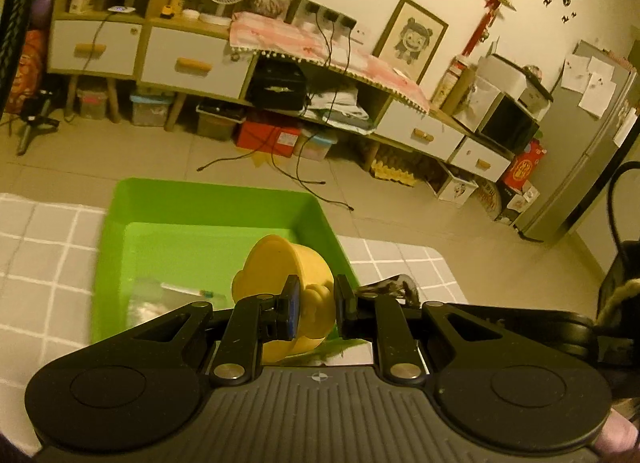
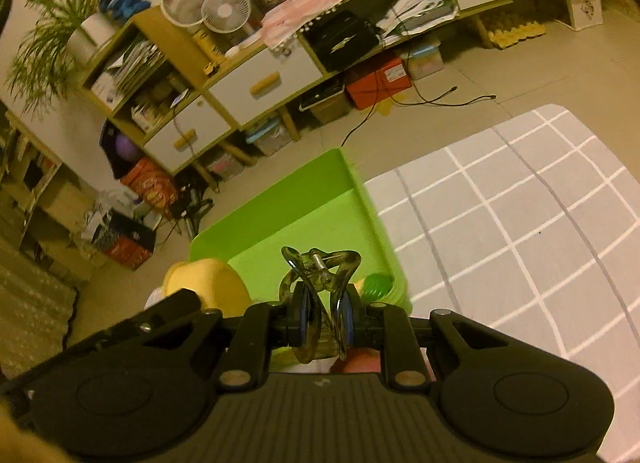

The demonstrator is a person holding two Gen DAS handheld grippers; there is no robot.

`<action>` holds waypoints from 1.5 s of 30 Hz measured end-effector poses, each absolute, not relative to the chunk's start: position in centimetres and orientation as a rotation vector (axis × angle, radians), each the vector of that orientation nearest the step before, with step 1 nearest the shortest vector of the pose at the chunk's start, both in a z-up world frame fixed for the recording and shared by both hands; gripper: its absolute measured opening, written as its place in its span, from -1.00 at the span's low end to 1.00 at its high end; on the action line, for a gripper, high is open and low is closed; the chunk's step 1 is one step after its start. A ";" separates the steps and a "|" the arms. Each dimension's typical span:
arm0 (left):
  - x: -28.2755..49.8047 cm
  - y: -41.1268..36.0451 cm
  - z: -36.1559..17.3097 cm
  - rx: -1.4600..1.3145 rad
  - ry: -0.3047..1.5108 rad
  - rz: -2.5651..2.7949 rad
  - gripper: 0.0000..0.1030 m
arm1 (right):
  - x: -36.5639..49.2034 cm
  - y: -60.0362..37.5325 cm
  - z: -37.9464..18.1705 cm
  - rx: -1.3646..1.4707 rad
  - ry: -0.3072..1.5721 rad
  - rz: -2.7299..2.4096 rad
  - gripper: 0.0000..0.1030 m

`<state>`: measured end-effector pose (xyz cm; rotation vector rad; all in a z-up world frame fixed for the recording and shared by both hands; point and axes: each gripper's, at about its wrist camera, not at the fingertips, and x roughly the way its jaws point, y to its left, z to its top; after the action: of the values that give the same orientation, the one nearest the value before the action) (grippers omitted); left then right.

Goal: Organize rigid objects
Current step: 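Carry the yellow bowl with the left tool into the bin while the right tool drops the dark toy there, then open both tools and withdraw them from the green bin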

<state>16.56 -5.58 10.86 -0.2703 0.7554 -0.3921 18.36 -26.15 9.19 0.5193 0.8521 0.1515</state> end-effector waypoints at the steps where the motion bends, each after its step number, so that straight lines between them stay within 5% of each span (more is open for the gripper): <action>1: 16.7 -5.7 10.5 -0.271 0.761 -0.391 -0.59 | 18.8 -26.4 8.8 0.528 0.852 0.150 -1.00; 30: 19.2 -5.0 6.2 -0.312 0.853 -0.280 -0.54 | 22.3 -24.3 5.5 0.413 0.855 0.139 -1.00; 36: 18.6 -5.0 6.6 -0.291 0.821 -0.268 0.20 | 22.1 -24.8 5.9 0.446 0.870 0.137 -0.91; 45: 18.3 -5.2 7.3 -0.290 0.800 -0.270 0.53 | 21.3 -26.2 6.5 0.505 0.867 0.108 -0.44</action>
<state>18.29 -5.15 7.28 -0.2902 0.7996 -0.2697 21.32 -26.25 6.48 0.5048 0.8666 0.1080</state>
